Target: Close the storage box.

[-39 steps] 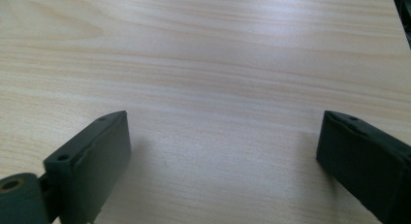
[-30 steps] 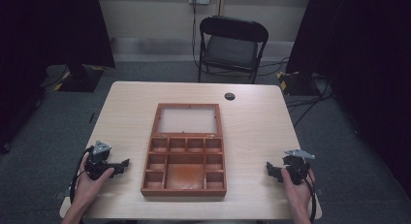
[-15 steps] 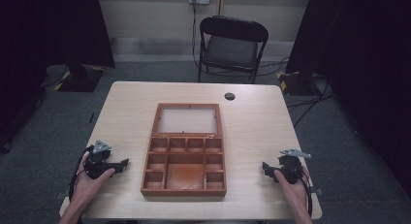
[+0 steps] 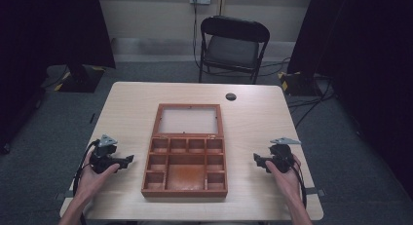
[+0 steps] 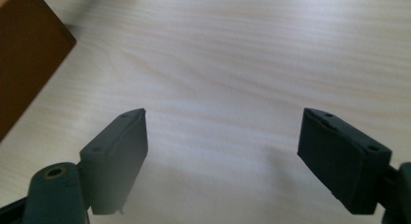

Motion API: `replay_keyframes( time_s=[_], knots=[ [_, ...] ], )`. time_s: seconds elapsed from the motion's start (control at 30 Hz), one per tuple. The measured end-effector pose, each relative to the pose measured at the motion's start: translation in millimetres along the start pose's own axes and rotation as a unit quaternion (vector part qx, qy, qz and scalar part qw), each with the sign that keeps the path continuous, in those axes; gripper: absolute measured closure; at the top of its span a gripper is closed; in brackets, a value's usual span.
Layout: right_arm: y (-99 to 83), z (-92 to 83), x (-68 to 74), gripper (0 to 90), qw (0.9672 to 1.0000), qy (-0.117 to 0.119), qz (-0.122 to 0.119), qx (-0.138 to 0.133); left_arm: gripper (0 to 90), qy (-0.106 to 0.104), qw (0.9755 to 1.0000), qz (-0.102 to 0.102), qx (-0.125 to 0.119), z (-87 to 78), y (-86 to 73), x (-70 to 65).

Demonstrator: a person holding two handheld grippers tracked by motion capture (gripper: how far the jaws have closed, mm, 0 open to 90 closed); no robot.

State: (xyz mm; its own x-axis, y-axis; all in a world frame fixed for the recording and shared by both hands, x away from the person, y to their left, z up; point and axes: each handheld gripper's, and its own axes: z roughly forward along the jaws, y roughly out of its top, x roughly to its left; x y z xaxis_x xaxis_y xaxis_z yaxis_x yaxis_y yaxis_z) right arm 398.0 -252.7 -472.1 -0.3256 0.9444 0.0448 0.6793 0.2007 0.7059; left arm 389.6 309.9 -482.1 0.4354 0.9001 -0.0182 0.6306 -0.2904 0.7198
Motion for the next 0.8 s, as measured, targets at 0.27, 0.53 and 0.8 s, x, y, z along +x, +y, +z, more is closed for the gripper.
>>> replay_keyframes(
  time_s=[0.27,0.53,0.8],
  knots=[
    [29.0,15.2,13.6,17.3,0.9995,0.022,-0.01,-0.021,19.5,-0.002,0.9998,0.015,-0.01,9.9,28.1,-4.9],
    [44.1,18.6,24.7,18.0,0.9987,0.037,-0.02,-0.027,17.5,-0.015,0.9998,-0.002,-0.016,21.6,42.2,-6.4],
    [67.9,28.3,33.7,21.7,0.9978,0.051,-0.029,-0.03,20.6,-0.02,0.9993,-0.013,-0.029,30.4,66.7,-5.3]
  ],
)
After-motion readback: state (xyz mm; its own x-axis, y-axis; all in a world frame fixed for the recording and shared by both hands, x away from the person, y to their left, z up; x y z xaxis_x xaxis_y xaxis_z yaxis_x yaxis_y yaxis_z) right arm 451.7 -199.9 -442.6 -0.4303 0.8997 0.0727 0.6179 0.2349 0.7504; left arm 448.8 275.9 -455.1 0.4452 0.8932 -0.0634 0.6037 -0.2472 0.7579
